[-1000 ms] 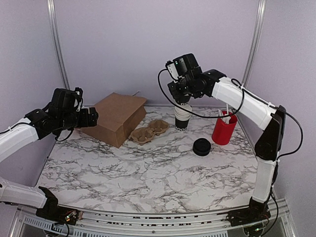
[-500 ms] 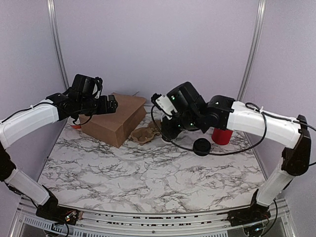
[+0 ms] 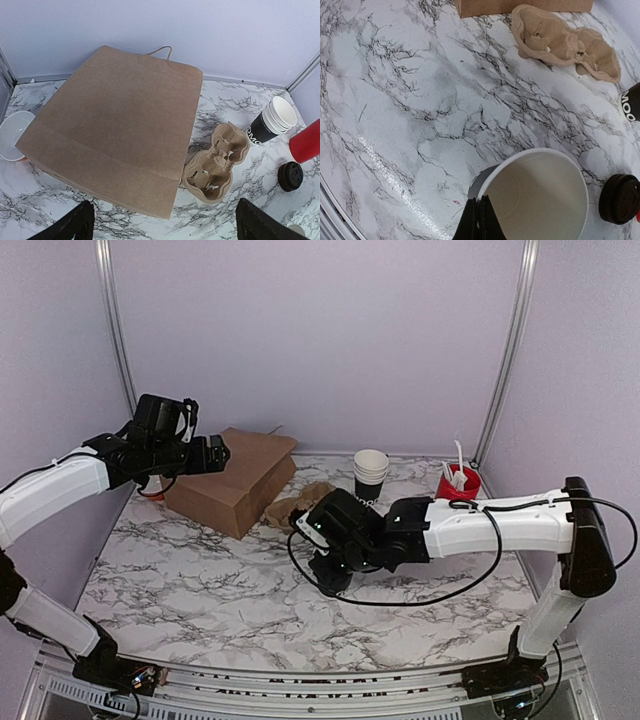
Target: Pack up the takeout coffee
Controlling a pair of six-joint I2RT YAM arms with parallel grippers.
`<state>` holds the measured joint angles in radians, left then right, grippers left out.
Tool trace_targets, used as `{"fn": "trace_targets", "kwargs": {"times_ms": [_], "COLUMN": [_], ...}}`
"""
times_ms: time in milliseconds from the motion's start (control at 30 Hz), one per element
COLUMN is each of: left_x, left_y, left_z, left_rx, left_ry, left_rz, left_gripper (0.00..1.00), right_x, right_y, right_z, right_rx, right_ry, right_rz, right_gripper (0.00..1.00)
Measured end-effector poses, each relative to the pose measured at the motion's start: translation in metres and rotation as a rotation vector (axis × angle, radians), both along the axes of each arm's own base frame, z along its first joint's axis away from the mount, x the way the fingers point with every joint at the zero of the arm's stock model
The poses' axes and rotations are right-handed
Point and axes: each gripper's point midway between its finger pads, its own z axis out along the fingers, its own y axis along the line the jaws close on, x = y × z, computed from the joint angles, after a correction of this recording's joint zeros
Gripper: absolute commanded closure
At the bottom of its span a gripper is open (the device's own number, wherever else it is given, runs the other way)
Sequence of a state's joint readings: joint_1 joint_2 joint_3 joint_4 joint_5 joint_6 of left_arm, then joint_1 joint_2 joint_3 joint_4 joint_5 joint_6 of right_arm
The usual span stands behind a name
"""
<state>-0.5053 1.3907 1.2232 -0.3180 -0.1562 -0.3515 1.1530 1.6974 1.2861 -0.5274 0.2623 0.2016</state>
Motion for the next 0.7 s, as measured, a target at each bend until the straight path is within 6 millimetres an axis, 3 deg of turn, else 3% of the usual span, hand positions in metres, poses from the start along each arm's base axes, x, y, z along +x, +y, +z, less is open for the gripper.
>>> {"fn": "trace_targets", "kwargs": {"times_ms": [167,367,700], "left_x": [-0.002,-0.002,-0.004], "left_y": [0.008,0.01,0.008], "left_z": [0.005,0.004,0.0], "left_rx": [-0.017,-0.031,-0.037], "left_ry": [-0.007,-0.001,0.011], "left_rz": [0.005,0.0,-0.011], "left_gripper": [0.01,0.01,0.01], "right_x": [-0.002,-0.004,-0.008], "right_y": [0.006,0.011,0.002], "right_z": [-0.017,-0.019,-0.017], "right_rx": [-0.005,0.007,-0.004], "right_ry": [0.026,0.044,0.071], "right_rz": [-0.021,-0.042,-0.076], "right_gripper": [0.97,0.79,0.66]}}
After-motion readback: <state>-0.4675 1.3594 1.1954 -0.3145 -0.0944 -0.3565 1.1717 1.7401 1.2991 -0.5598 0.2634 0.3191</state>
